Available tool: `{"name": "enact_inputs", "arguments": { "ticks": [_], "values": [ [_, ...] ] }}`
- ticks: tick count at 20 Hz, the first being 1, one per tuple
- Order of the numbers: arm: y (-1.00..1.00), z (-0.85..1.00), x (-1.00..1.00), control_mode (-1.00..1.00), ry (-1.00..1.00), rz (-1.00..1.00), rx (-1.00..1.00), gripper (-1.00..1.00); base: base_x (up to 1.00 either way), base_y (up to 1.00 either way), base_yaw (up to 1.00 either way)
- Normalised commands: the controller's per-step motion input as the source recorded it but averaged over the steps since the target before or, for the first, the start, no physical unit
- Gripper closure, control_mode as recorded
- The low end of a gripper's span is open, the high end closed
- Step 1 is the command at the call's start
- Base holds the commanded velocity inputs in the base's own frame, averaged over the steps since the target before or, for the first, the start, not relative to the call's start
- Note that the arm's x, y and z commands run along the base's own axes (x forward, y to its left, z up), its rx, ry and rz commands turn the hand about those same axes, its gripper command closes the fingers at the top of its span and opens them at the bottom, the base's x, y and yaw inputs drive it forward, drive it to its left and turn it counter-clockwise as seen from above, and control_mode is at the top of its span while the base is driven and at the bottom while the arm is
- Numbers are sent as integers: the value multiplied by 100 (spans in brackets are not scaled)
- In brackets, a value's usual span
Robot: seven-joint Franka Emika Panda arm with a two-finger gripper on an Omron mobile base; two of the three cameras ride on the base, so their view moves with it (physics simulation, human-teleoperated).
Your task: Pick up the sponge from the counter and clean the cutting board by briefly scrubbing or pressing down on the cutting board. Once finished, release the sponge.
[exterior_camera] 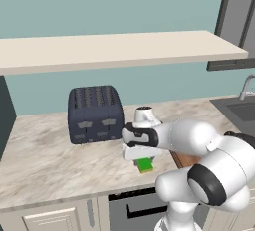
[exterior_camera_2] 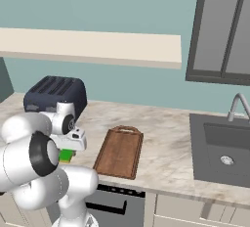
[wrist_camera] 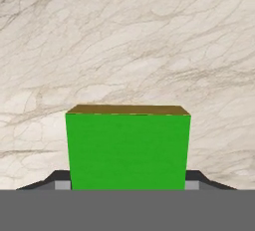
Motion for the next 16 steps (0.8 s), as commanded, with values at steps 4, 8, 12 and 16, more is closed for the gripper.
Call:
{"name": "enact_inputs", "arguments": {
  "ticks": [4, 8, 12, 16],
  "values": [
    [-5, 20, 0, -100, 5, 0, 0, 100, 0, 0, 0],
    [-14, 24, 0, -100, 3, 0, 0, 100, 0, 0, 0],
    [-15, 24, -7, -100, 0, 0, 0, 100, 0, 0, 0],
    [-12, 22, -15, -100, 0, 0, 0, 100, 0, 0, 0]
  ]
}}
